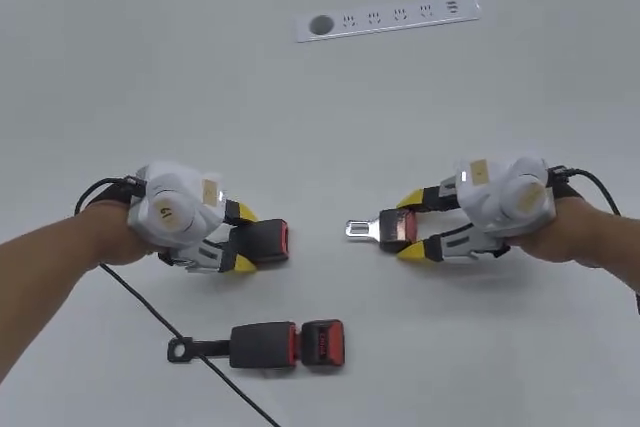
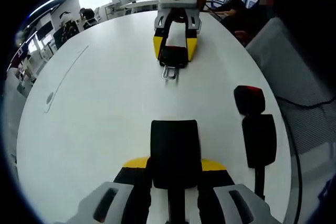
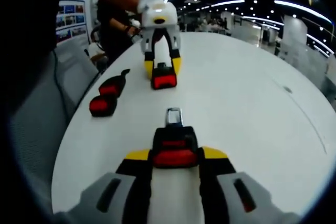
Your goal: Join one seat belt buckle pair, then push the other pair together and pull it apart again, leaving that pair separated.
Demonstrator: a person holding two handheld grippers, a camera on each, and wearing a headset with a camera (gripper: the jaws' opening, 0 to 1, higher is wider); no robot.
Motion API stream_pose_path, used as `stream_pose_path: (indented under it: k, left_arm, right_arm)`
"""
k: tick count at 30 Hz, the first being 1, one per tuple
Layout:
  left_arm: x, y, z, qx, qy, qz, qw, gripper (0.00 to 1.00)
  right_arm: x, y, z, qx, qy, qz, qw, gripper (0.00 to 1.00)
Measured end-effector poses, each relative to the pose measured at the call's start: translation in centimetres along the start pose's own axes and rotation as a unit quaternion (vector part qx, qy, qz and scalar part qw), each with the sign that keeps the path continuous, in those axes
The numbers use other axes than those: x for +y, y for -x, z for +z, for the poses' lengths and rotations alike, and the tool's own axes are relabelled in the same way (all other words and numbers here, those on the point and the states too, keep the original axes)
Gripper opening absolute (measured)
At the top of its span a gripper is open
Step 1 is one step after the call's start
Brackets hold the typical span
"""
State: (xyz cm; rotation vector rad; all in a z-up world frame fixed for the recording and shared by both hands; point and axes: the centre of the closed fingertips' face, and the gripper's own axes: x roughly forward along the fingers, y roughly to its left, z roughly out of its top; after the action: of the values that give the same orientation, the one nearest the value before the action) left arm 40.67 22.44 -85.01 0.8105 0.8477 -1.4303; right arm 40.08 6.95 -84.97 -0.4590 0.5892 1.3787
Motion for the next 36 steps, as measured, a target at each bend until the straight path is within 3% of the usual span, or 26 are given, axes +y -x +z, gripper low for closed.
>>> stream_pose_path:
  k: [22, 36]
  left_arm:
    - [0.0, -0.3, 0.1, 0.007, -0.007, -0.004, 0.9999, 0.34]
    - [0.0, -0.4, -0.2, 0.016, -0.016, -0.002, 0.9997, 0.34]
  right_arm:
    - [1.2, -4.9, 3.6, -0.004, 0.028, 0.026, 0.9992, 0.35]
    - [1.4, -6.1, 4.6, 0.009, 0.035, 0.032, 0.9989, 0.35]
